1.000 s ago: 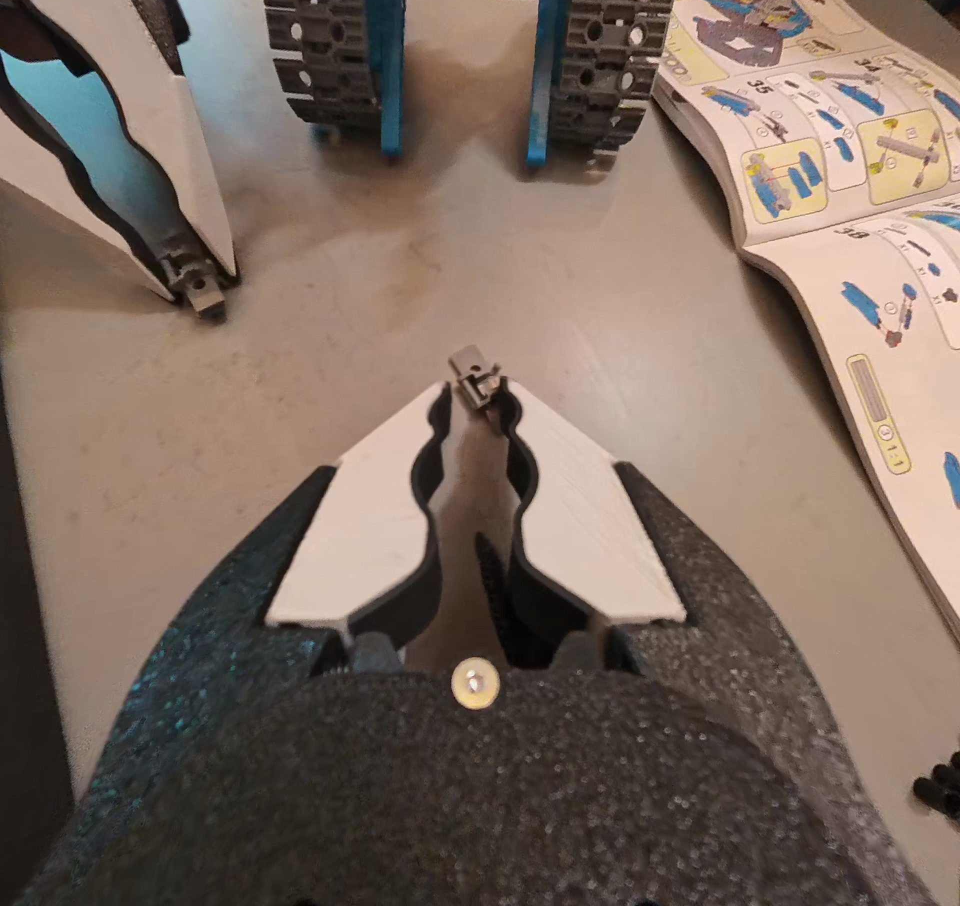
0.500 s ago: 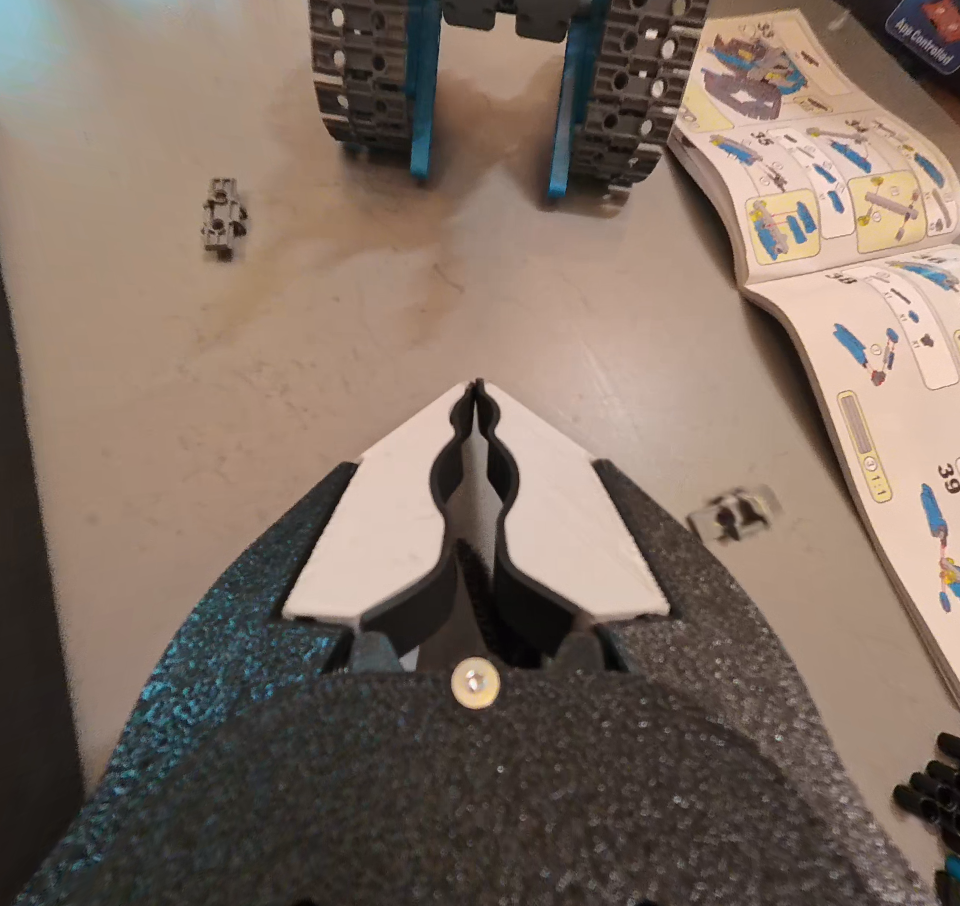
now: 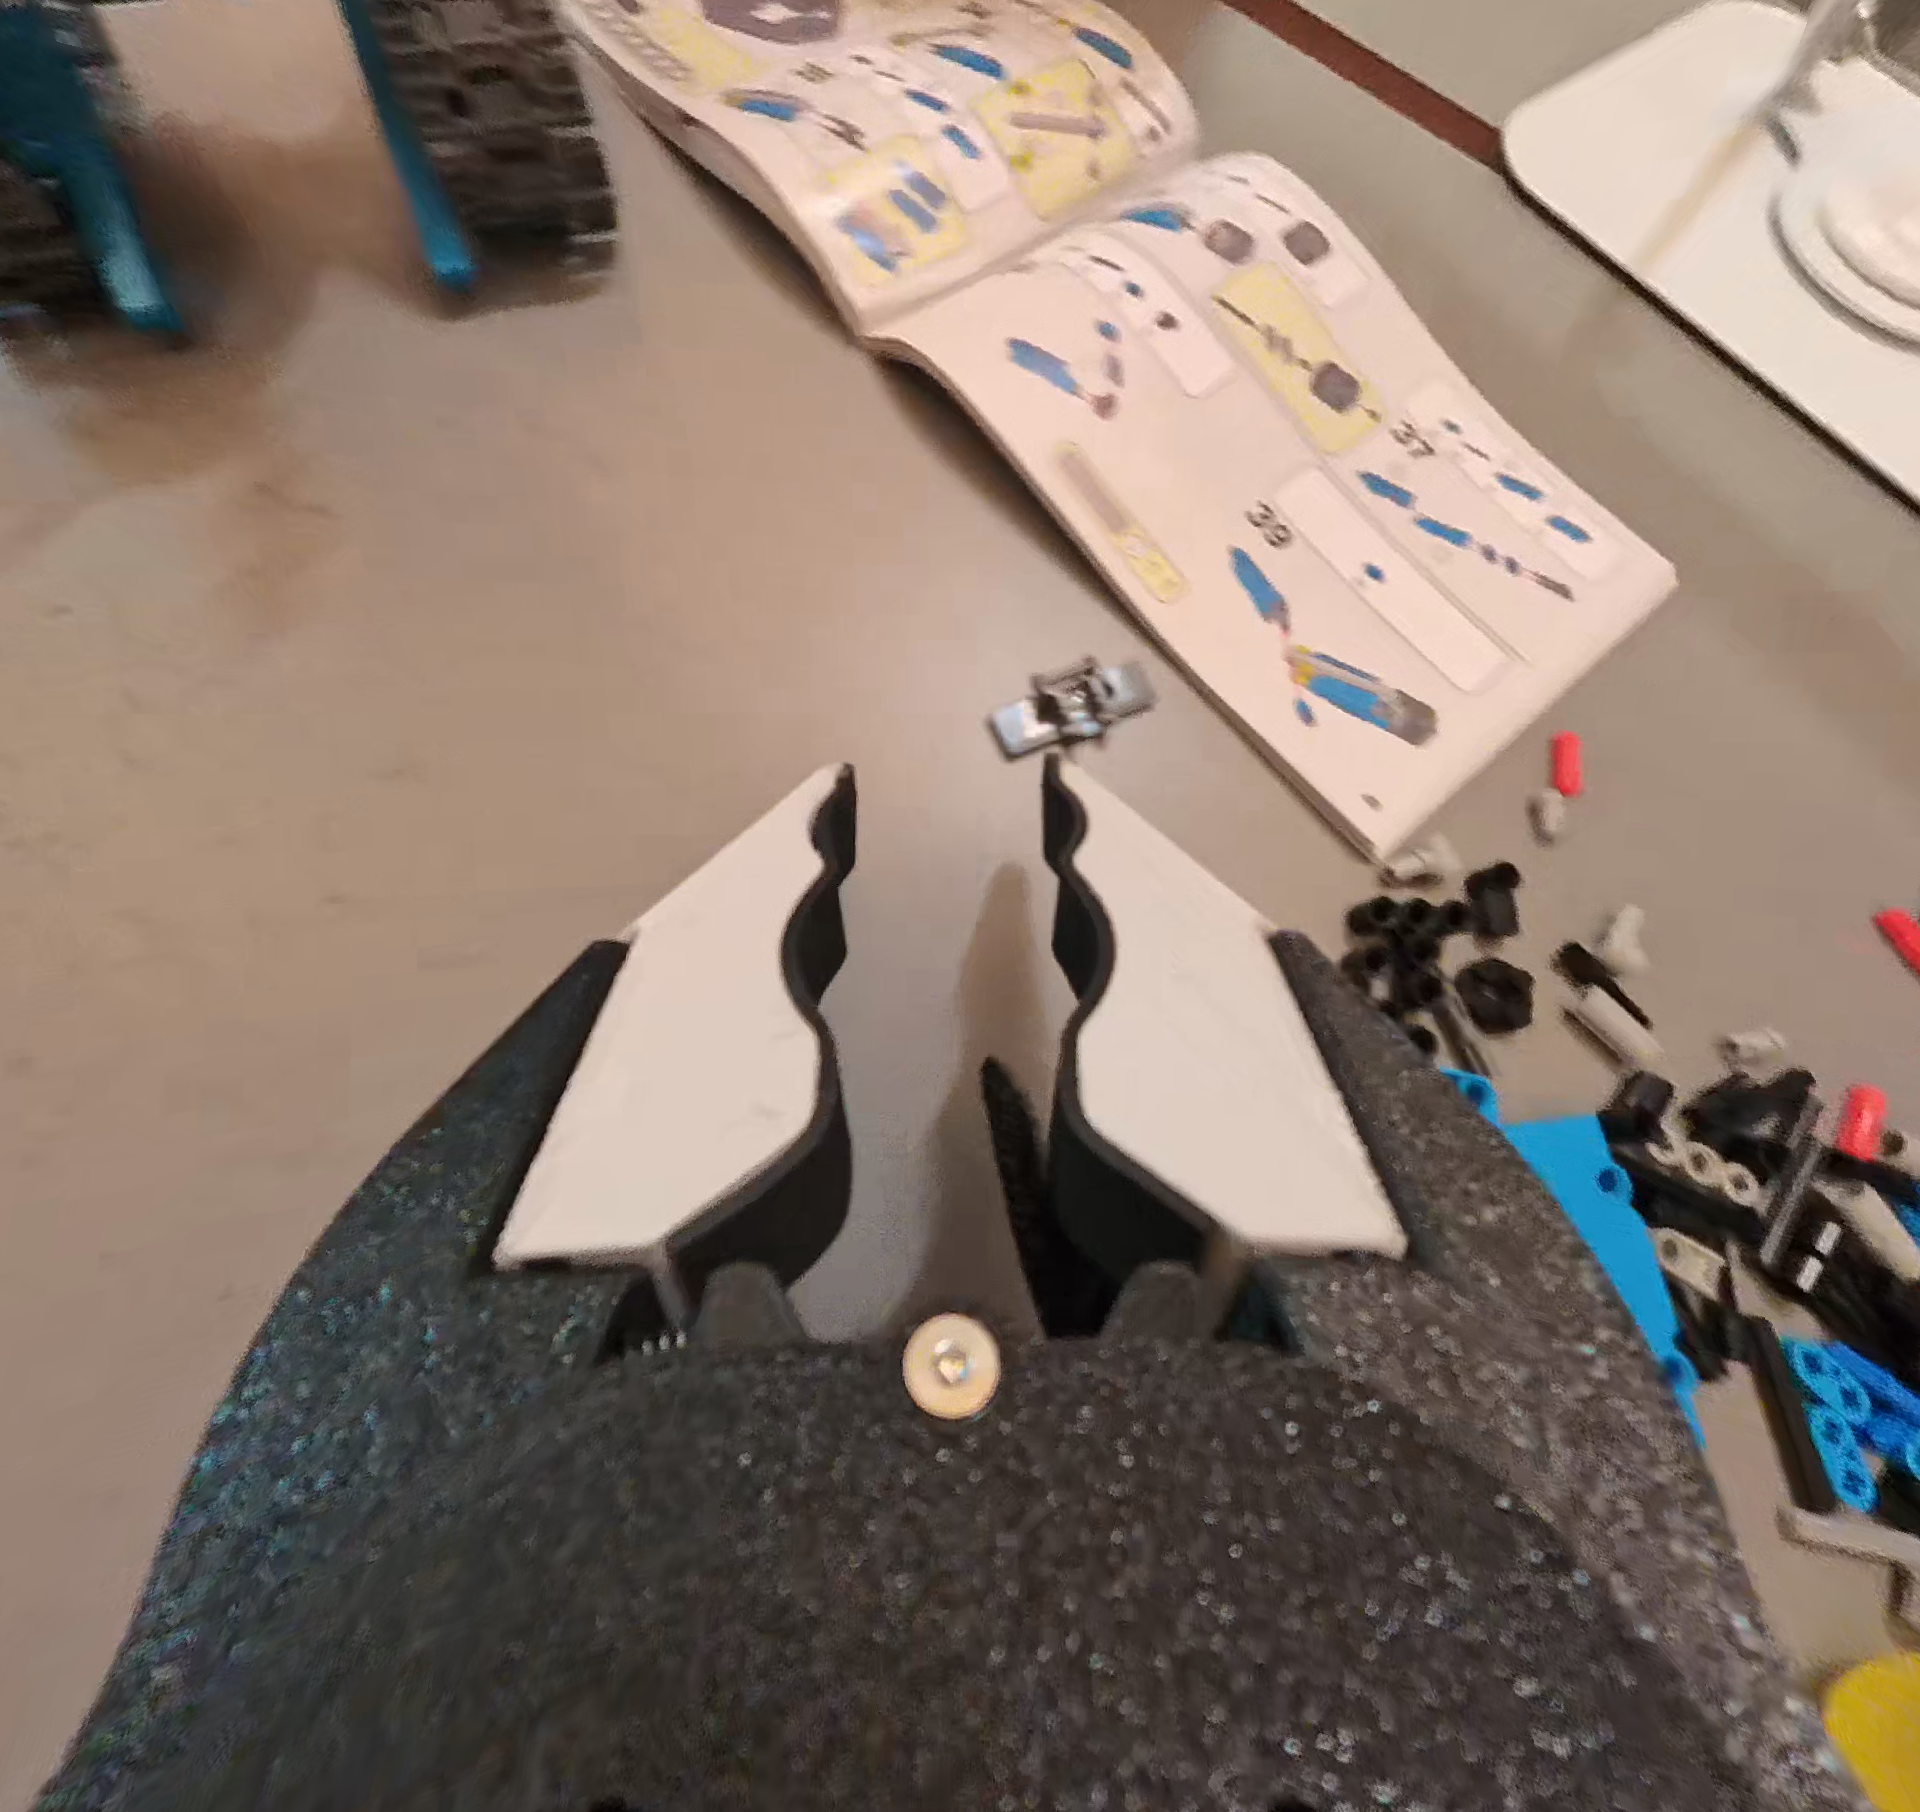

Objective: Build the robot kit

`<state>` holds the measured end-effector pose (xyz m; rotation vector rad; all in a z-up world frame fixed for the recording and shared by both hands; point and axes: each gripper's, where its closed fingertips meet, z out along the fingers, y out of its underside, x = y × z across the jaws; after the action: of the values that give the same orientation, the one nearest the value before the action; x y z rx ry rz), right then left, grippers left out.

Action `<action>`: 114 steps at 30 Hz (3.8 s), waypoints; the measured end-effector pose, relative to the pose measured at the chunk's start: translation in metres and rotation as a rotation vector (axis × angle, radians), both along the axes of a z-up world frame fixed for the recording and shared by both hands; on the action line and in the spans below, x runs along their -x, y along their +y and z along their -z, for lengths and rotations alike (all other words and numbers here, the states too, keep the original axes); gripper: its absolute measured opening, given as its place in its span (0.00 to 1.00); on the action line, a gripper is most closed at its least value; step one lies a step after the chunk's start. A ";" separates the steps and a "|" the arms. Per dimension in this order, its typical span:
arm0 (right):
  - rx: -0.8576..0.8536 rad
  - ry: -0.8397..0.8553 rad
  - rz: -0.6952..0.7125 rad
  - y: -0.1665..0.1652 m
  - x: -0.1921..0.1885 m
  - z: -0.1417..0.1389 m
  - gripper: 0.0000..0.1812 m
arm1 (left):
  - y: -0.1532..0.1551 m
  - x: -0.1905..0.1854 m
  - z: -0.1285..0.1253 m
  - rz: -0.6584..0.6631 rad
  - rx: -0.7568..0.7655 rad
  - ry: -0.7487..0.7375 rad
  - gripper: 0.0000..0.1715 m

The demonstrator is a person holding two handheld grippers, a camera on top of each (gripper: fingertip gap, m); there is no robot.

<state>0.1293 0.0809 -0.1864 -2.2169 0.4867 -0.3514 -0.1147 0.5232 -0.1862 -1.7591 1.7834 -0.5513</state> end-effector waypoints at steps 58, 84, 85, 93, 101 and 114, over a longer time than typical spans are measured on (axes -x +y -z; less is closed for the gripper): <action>-0.053 0.186 -0.582 0.090 0.159 0.009 0.19 | -0.312 -0.047 0.020 0.990 0.129 0.057 0.12; -0.025 0.192 -0.575 0.088 0.158 0.014 0.19 | -0.032 -0.038 -0.007 0.324 -0.124 0.086 0.12; -0.026 0.194 -0.575 0.088 0.158 0.014 0.18 | -0.026 -0.037 -0.006 0.301 -0.110 0.075 0.12; -0.030 0.211 -0.575 0.088 0.158 0.014 0.18 | -0.008 -0.039 -0.003 0.164 -0.120 0.028 0.18; -0.042 0.226 -0.565 0.088 0.157 0.013 0.18 | -0.184 -0.020 -0.017 0.454 0.130 -0.018 0.19; -0.064 0.223 -0.571 0.087 0.157 0.009 0.18 | -0.228 -0.008 0.008 0.530 0.031 -0.006 0.10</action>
<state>-0.0277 0.1683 -0.1952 -2.2280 -0.0349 0.2112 -0.1062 0.2949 -0.1941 -1.2872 2.2530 -0.7927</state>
